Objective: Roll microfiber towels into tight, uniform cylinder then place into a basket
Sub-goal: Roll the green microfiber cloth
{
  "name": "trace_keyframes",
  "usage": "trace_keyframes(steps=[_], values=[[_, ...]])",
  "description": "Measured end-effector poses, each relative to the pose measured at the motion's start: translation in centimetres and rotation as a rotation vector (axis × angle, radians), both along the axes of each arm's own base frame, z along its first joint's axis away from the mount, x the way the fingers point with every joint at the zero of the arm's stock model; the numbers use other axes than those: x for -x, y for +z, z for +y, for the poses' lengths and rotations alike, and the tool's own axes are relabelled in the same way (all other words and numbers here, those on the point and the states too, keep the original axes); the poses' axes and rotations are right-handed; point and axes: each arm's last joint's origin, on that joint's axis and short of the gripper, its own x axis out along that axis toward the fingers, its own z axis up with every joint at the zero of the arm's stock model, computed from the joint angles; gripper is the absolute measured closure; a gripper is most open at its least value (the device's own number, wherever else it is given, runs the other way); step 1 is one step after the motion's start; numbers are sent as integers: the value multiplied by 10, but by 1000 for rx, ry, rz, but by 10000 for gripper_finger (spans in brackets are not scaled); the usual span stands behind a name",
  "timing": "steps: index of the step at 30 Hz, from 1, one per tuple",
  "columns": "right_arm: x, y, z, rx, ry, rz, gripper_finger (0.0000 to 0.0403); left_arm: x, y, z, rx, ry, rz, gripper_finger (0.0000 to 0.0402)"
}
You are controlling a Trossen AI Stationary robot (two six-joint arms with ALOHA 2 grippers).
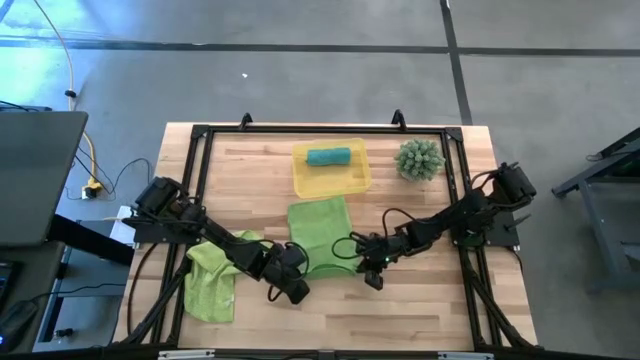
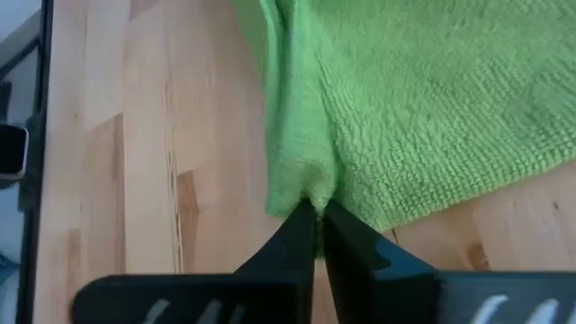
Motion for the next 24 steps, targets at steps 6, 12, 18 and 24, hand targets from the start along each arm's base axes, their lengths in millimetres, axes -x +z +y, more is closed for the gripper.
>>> trace_keyframes(steps=[6, 12, 18, 24], values=[[5, 14, 0, -6, 91, -16, 330, 1, -1, 1, -17, 8, 14, 399], [11, 44, 4, 20, 159, -171, 292, 1, -1, 2, -33, 17, 11, 398], [4, 54, 27, 164, 184, -438, 289, 1, -1, 2, -34, 18, 11, 399], [-6, 28, 39, 167, 215, -466, 289, 1, -1, 4, -33, 21, 12, 399]])
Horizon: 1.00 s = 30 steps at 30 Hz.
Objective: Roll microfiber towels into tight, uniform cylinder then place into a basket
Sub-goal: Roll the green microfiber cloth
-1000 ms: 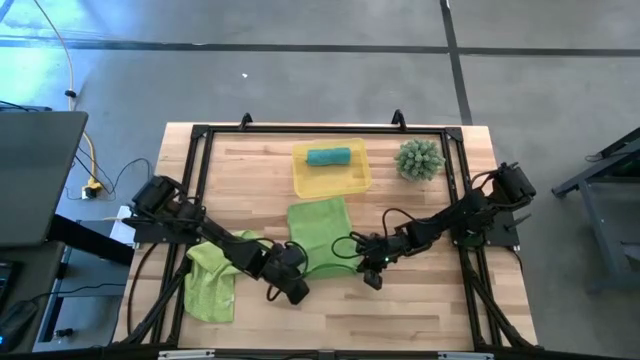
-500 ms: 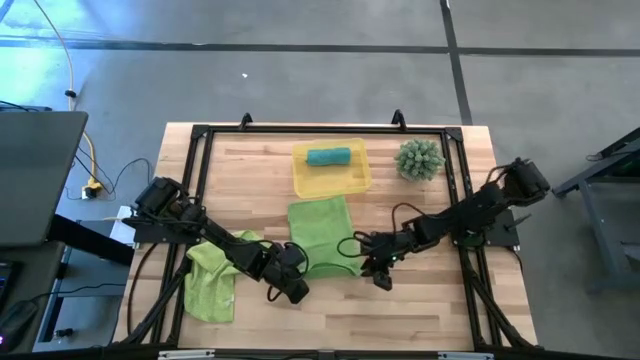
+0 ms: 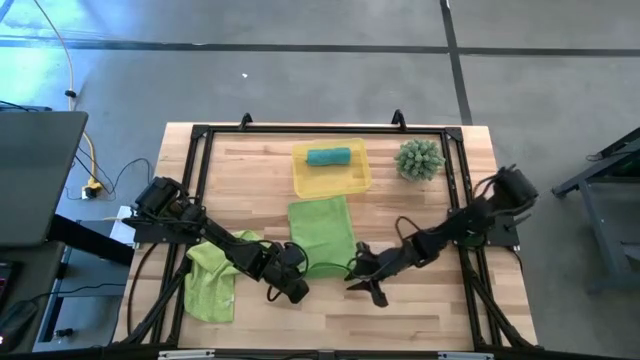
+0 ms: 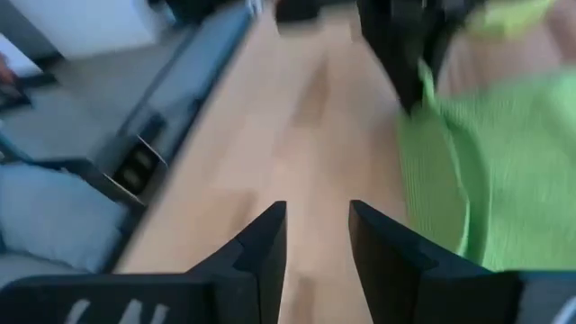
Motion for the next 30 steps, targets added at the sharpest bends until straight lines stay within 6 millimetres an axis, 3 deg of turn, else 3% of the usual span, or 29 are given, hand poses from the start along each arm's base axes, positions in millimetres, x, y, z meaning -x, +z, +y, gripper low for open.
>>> trace_keyframes(steps=[6, 18, 25, 30], values=[[-4, -29, -2, 7, -39, 104, 289, 0, 0, 1, 0, 2, 1, 398], [5, -43, -16, 267, -155, 223, 289, 0, 0, 0, 3, 0, 2, 399], [8, -38, -18, 276, -148, 248, 289, 0, -1, 1, 0, 2, 2, 399], [12, -10, -18, 244, -164, 170, 289, 0, -1, 1, -2, 3, 1, 398]])
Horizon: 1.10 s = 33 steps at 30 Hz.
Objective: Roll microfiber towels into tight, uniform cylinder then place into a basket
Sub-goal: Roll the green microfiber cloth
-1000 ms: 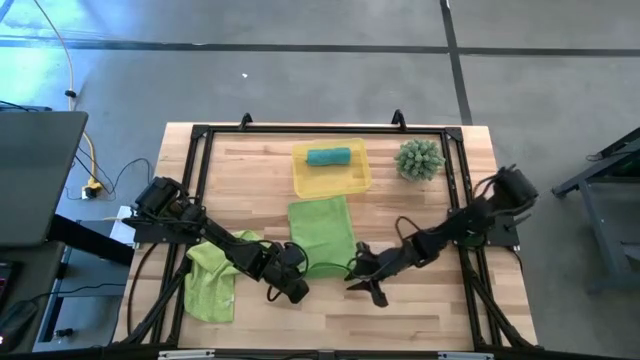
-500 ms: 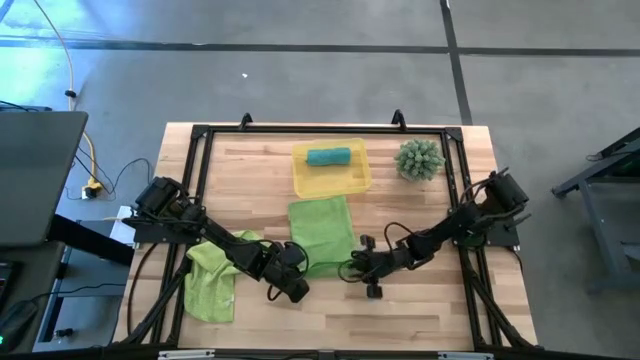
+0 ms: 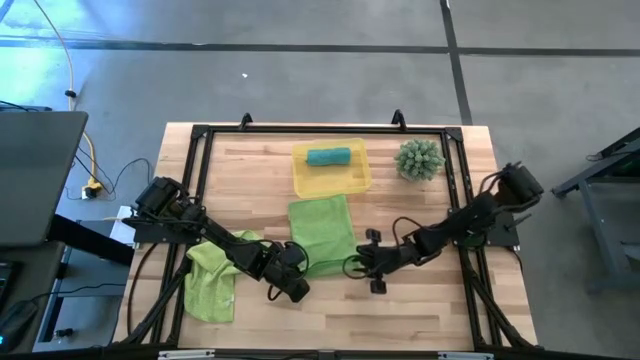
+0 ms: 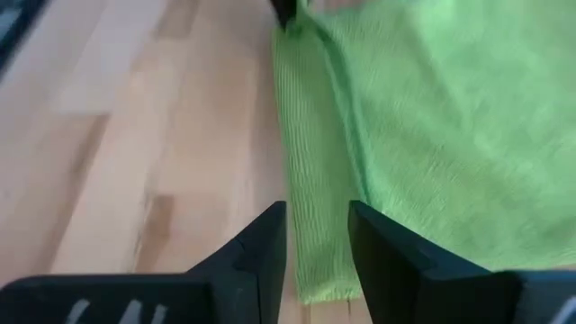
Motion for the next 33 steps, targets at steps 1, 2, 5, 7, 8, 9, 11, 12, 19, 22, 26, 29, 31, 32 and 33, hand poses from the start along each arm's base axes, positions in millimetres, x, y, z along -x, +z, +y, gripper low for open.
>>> trace_keyframes(steps=[1, 2, 5, 7, 8, 9, 11, 12, 19, 22, 26, 29, 31, 32, 33], values=[[1, 5, 0, 3, -7, -13, 289, 0, 0, 0, 0, 0, 0, 398], [2, 9, 0, 6, -16, -32, 289, 0, 0, 0, 0, 0, 0, 398], [0, 18, 6, -32, -6, -114, 289, 0, 0, 0, 1, 0, 0, 399], [-1, 19, 12, -50, 17, -150, 289, 0, 0, 0, 1, 0, 0, 399], [-1, 17, 14, -45, 27, -149, 289, 0, 0, 0, 1, 0, 0, 399], [-1, 13, 16, -30, 35, -140, 289, 0, 0, 0, 1, 0, 0, 398], [-1, 6, 17, 7, 36, -119, 289, 0, 0, 0, -1, -3, 1, 398], [-1, 2, 17, 37, 34, -105, 289, 0, 0, 0, -3, -7, 0, 398], [-2, -12, 12, 141, 11, -70, 284, 0, 0, 0, -31, -39, 2, 398], [-2, -12, 14, 87, 40, -62, 268, 0, 0, 1, -51, -43, 2, 398], [-1, -13, 15, 115, 43, -54, 243, 0, 0, 1, -63, -37, -1, 398], [-1, -15, 11, 126, 26, -24, 235, 0, 0, 1, -65, -35, -1, 398], [0, -16, 9, 123, 36, -4, 234, 0, 0, 1, -64, -33, -2, 398], [0, -17, 9, 118, 41, 2, 234, 0, 0, 1, -63, -32, -2, 398], [0, -17, 9, 118, 42, 4, 234, 0, 0, 1, -62, -29, -2, 398]])
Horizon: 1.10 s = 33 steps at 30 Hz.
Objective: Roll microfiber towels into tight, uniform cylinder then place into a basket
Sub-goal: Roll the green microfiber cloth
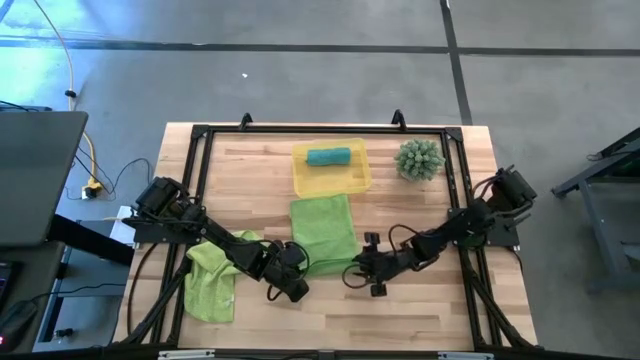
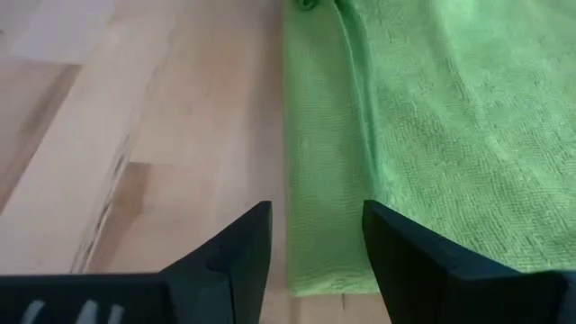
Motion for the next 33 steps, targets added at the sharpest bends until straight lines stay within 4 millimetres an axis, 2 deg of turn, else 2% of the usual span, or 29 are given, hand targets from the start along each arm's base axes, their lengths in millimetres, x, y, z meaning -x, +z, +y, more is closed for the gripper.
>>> trace_keyframes(steps=[9, 14, 20, 28, 33], values=[[6, -7, -5, 30, -7, 95, 234, 0, 0, 1, -21, 13, -8, 398], [8, -9, -6, 20, -37, 132, 234, 1, 1, 1, -161, 25, -37, 398], [9, -9, -6, -2, -60, 135, 234, 0, 7, -2, -146, -37, -23, 366], [8, -9, -6, -3, -59, 134, 234, -5, 24, -31, 23, -237, 29, 305], [8, -9, -6, -4, -59, 134, 234, -19, 50, -52, -102, -479, -97, 299]])
